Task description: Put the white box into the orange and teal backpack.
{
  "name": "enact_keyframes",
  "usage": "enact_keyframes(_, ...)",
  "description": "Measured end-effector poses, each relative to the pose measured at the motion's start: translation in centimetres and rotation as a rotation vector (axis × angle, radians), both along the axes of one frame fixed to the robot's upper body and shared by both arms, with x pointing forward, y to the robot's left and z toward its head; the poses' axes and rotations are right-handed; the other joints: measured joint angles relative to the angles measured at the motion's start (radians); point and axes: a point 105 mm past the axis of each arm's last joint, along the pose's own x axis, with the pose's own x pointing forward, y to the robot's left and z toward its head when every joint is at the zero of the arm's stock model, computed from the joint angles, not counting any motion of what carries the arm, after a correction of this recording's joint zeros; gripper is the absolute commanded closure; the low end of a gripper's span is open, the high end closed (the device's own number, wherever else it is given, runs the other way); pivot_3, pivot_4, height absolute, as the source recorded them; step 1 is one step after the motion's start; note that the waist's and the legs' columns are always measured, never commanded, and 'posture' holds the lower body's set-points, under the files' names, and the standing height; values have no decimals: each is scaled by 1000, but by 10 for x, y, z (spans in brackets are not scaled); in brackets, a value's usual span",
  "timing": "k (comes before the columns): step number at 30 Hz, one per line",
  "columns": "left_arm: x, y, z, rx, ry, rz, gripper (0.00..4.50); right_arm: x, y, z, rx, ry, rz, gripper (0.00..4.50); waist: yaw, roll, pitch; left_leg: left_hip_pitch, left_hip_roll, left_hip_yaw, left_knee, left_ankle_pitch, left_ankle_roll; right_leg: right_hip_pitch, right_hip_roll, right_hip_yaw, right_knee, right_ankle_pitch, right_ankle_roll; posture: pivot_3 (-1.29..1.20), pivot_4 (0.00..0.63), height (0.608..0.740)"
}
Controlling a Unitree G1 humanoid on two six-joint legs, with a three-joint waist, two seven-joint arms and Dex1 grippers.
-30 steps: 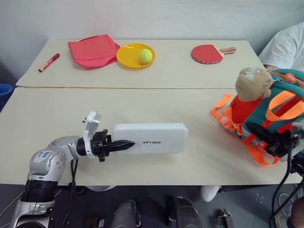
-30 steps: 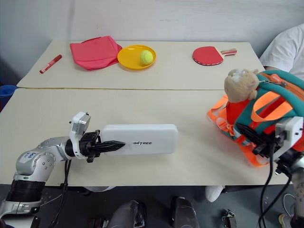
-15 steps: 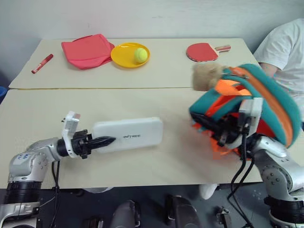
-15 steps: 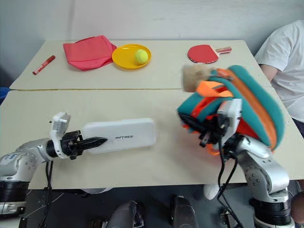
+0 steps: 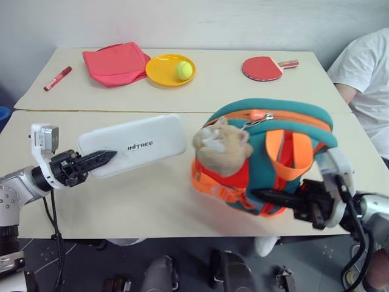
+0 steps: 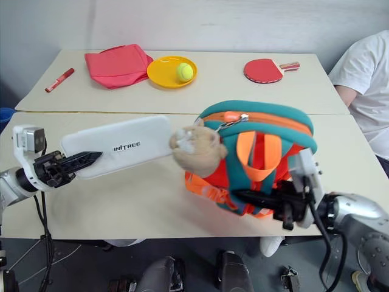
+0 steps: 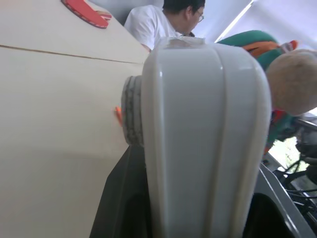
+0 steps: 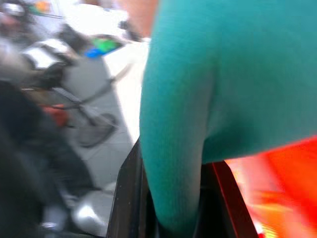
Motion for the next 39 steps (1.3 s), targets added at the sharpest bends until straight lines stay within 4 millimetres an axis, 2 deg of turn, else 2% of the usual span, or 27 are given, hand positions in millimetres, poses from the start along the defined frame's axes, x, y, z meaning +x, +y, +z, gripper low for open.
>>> enact_keyframes(5, 1, -33, 39, 18, -216, -52, 3240, -1, -21, -7, -92, 56, 14, 4487, 25, -1, 0, 0, -1, 0, 1, 1, 0, 1, 1, 0, 0, 1, 1, 0, 150, 740)
enact_keyframes(8, 3, -58, 50, 57, -336, -102, 3240, 0, -27, -8, -105, 67, 16, 4487, 31, -1, 0, 2, -1, 1, 2, 1, 1, 3, 1, 1, -1, 1, 3, 0, 150, 740)
enact_keyframes(13, -6, -83, 43, 149, -377, -244, 3240, 7, -32, -9, -136, 38, -11, 4487, 27, -1, 0, 2, -1, 1, 1, 1, 0, 3, 3, 1, -2, 1, 2, 0, 150, 740)
enact_keyframes(19, -10, -84, 49, 196, -396, -300, 3240, 10, -30, -10, -126, 18, -19, 4487, 28, -1, 0, 2, -1, 1, 2, 1, 0, 3, 4, 1, -2, 1, 2, 0, 150, 740)
enact_keyframes(24, -6, -92, 44, 292, -477, -322, 3240, 9, -25, -13, -111, 21, -9, 4487, 30, -1, 0, 2, -1, 1, 2, 1, 0, 3, 4, 1, -2, 1, 3, 0, 150, 740)
enact_keyframes(29, 4, -108, 40, 434, -589, -334, 3240, 8, -23, -14, -114, 22, -7, 4487, 31, -1, 0, 2, -1, 1, 2, 1, 0, 3, 4, 0, -2, 1, 3, 0, 150, 740)
enact_keyframes(34, 10, -139, 40, 479, -589, -387, 3240, 7, -22, -13, -117, 21, -1, 4487, 31, -1, 0, 2, -2, 1, 2, 1, 1, 4, 5, 1, -1, 2, 3, 0, 150, 740)
enact_keyframes(39, 19, -199, 35, 505, -606, -427, 3240, 10, -17, -10, -107, 7, 5, 4487, 33, -1, 0, 2, -3, 1, 4, 3, 3, 6, 6, 0, -2, 2, 4, 0, 150, 740)
